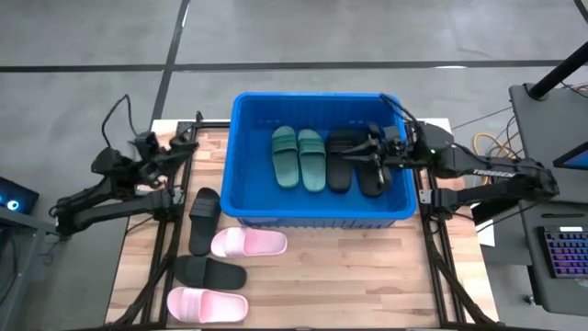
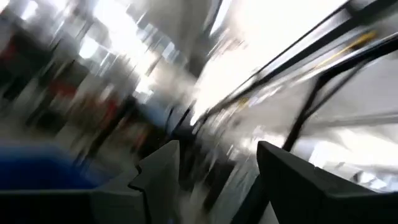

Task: Pick and place slides into bin
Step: Put the pink slide into the blue container

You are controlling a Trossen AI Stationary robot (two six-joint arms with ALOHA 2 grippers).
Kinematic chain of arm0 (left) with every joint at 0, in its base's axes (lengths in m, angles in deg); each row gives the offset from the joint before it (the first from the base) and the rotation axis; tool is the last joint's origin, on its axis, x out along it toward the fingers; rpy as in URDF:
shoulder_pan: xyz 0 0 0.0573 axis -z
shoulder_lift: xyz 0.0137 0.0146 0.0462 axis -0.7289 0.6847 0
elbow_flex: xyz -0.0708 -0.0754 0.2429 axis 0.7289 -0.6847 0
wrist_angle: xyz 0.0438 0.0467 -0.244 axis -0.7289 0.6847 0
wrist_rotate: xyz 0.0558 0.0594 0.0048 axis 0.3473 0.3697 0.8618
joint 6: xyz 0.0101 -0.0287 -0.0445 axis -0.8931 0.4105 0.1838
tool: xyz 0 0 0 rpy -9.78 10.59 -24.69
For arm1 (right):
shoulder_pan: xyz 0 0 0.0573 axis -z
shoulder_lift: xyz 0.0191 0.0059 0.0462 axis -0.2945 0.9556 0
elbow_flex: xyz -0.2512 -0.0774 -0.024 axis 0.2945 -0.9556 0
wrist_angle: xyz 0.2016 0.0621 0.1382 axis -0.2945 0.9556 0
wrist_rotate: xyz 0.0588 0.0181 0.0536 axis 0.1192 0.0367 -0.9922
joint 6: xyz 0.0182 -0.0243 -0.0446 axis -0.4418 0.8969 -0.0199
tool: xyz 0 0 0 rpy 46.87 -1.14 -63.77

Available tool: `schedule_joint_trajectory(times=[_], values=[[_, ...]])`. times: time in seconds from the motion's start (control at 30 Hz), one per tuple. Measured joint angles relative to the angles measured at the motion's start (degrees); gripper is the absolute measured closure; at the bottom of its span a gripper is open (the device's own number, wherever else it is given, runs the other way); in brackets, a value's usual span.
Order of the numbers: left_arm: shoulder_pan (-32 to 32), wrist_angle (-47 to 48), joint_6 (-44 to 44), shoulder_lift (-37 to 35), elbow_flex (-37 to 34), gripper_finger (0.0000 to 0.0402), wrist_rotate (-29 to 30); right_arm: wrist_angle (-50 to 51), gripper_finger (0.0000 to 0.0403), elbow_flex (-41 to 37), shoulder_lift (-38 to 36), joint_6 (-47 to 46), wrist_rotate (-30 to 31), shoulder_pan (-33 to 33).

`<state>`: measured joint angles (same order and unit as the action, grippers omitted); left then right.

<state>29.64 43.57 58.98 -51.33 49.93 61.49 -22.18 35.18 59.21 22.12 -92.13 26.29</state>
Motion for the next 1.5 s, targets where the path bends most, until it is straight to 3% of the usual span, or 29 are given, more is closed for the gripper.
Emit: schedule_joint_trajectory(times=[0.13, 0.23, 0.5, 0.67, 0.77, 0.97, 1.1, 1.33, 1.5], values=[[0.00, -20.72, -4.52, 2.37, -0.18, 0.0201, -2.33, -2.78, 0.0333, -0.02, -0.70, 0.69, 0.07, -2.53], [0.02, -31.24, -4.80, 5.36, -0.18, 0.0201, -4.70, -2.99, 0.0334, 0.01, -1.37, 2.21, 0.34, -3.99], [0.03, -29.27, 1.87, 11.70, 0.50, 0.0201, -9.31, -2.77, 0.0335, 0.02, -1.34, 1.62, 0.96, -4.27], [0.02, -28.85, 0.66, 13.33, 3.37, 0.0201, -12.24, -2.71, 0.0331, 0.02, -1.34, 0.82, 0.83, -4.27], [0.02, -20.52, 1.44, 13.20, 7.20, 0.0201, -12.23, -2.71, 0.0331, 0.02, -1.34, 0.79, 0.86, -4.27], [0.04, 13.48, 6.16, 13.71, 17.91, 0.0201, -11.81, -2.64, 0.0337, 0.02, -1.34, 1.21, 0.84, -4.27], [0.04, 29.25, 7.73, 14.84, 24.51, 0.0201, -11.81, -2.37, 0.0335, 0.02, -1.30, 1.58, 0.83, -4.27], [0.02, 48.60, 4.58, 14.96, 30.10, 0.0201, -11.59, -2.36, 0.0333, 0.02, -1.30, 1.60, 0.83, -4.27], [0.02, 51.59, 1.78, 14.69, 30.00, 0.0201, -11.49, -2.36, 0.0334, 0.02, -1.30, 1.60, 0.83, -4.27]])
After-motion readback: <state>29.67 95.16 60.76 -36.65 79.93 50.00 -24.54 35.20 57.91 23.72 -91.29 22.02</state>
